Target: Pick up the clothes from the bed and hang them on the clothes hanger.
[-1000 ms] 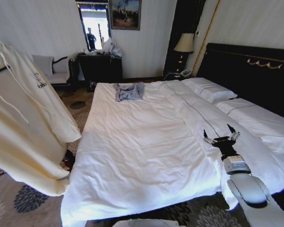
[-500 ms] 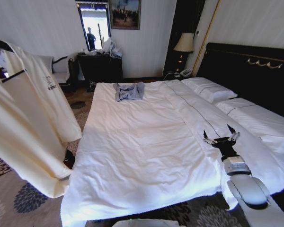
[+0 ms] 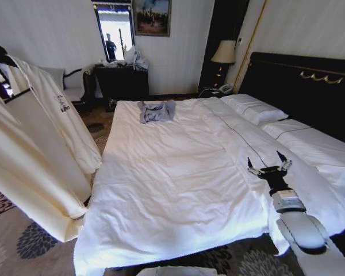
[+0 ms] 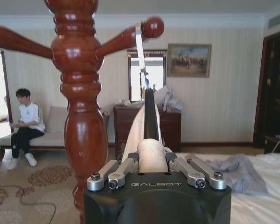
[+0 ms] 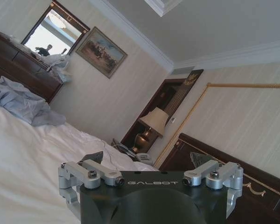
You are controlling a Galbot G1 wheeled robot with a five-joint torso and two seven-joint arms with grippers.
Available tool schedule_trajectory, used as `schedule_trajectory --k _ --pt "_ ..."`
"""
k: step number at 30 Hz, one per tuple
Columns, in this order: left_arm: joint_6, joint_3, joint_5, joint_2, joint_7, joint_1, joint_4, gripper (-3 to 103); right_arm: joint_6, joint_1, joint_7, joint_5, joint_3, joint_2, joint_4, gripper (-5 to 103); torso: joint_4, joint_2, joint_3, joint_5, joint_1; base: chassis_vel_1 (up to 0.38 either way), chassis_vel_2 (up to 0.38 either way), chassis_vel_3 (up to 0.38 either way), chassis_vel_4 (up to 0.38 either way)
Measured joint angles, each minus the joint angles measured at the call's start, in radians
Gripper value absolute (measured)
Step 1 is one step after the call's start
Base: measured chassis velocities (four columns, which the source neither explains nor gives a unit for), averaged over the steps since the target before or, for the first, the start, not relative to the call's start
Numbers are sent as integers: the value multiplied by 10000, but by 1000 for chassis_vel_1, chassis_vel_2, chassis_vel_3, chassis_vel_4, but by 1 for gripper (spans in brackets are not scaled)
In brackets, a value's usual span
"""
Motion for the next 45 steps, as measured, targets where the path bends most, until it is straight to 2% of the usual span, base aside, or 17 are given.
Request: schedule_trajectory --k 2,3,4,5,7,8,10,13,16,17,20,26,31,37,41,42,45 --pt "-5 10 -3 0 -40 -12 -42 34 6 -55 -4 -8 15 2 6 100 0 1 0 1 -1 0 0 0 0" --pt "-5 10 -3 0 -40 -12 -42 34 6 -55 -4 -8 15 2 6 100 0 1 0 1 -1 0 0 0 0" --pt "-5 29 -4 0 -70 -23 -67 40 13 -75 -8 -20 14 14 7 100 0 0 0 0 -1 0 0 0 0" --pt "-5 43 -4 -4 -103 -32 -93 40 17 -76 -10 -36 7 29 7 100 0 0 -1 0 -1 0 0 0 0" --pt "-5 69 12 -32 -155 -42 -164 51 23 -69 -13 -77 -25 58 -14 100 0 0 0 0 -1 0 0 0 0" --pt "-5 69 12 -32 -155 -42 -164 51 23 -69 -13 -77 -25 58 -14 100 0 0 0 0 -1 0 0 0 0" --pt "-5 72 41 -112 -186 -47 -304 62 29 -53 -17 -122 -70 102 -78 100 0 0 0 0 -1 0 0 0 0" --pt "-5 58 44 -154 -199 -66 -370 68 40 -49 -24 -157 -94 124 -122 100 0 0 0 0 -1 0 0 0 0" --pt "-5 36 41 -158 -198 -178 -381 84 100 -59 -48 -312 -97 153 -262 100 1 0 0 -2 -1 0 0 0 0" --pt "-5 36 41 -158 -198 -178 -381 84 100 -59 -48 -312 -97 153 -262 100 1 0 0 -2 -1 0 0 0 0" --pt "-5 50 35 -77 -207 -417 -337 97 236 -146 -66 -495 -78 224 -447 100 0 0 0 -1 -1 0 0 0 0" --pt "-5 -164 -99 88 -279 -582 -240 100 317 -269 -92 -589 -70 327 -495 100 -2 0 0 -1 -1 0 0 0 0" --pt "-5 -702 -409 152 -366 -340 -352 100 314 -199 -91 -530 -68 294 -442 100 2 0 0 -1 -1 0 0 0 0" --pt "-3 -661 -889 390 -552 -670 -755 100 295 -182 -90 -480 -67 282 -379 100 0 0 0 1 -1 0 0 0 0" --pt "2 457 -1019 493 -640 -1754 -1169 100 295 -235 -88 -474 -66 317 -334 100 -1 0 0 0 -1 0 0 0 0" --pt "2 457 -1019 493 -640 -1754 -1169 100 295 -235 -88 -474 -66 317 -334 100 -1 0 0 0 -1 0 0 0 0" --pt "-25 1500 -1001 441 -628 -2460 -1790 100 303 -241 -72 -424 -49 335 -296 100 -3 1 0 1 0 0 0 0 0"
